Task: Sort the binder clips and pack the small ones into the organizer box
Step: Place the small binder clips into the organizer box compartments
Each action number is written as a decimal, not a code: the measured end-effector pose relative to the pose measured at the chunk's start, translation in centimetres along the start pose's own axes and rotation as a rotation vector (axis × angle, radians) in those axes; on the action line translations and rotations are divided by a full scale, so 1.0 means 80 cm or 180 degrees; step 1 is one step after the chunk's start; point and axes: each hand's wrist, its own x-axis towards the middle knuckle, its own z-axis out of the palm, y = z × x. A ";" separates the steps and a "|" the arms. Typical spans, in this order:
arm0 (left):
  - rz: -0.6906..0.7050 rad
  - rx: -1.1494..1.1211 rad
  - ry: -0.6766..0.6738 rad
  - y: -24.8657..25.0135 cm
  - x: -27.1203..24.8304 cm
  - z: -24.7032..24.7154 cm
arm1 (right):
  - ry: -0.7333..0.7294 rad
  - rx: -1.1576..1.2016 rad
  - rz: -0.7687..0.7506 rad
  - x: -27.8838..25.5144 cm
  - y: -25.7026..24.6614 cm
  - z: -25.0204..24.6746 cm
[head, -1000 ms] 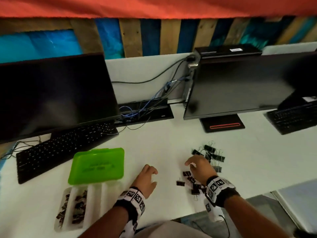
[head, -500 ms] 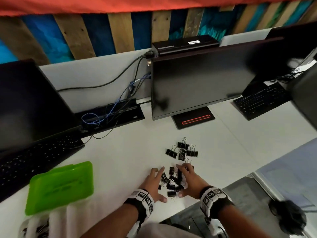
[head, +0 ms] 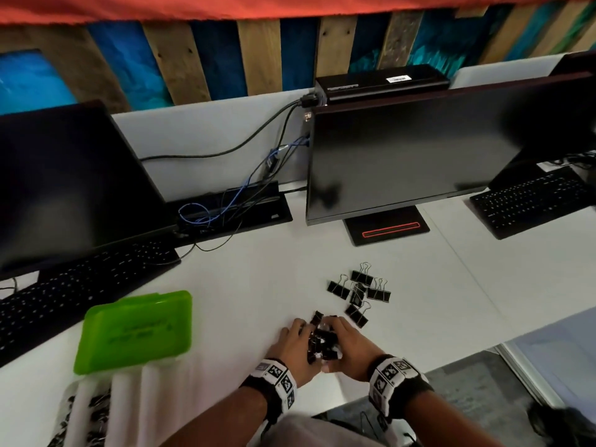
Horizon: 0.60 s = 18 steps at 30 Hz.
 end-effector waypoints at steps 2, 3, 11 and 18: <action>-0.0107 -0.0059 0.0010 -0.009 -0.003 -0.001 | 0.0012 -0.0086 0.0052 0.003 -0.001 0.004; -0.0161 -0.0114 0.0024 -0.014 -0.005 -0.002 | 0.0036 -0.0129 0.0071 0.004 -0.002 0.006; -0.0424 -0.0429 0.0035 -0.053 -0.022 -0.009 | 0.0038 -0.0540 -0.0097 0.012 -0.008 0.009; -0.0452 -0.0619 0.0166 -0.059 -0.038 -0.007 | -0.0110 -0.1158 0.0073 0.020 -0.019 0.000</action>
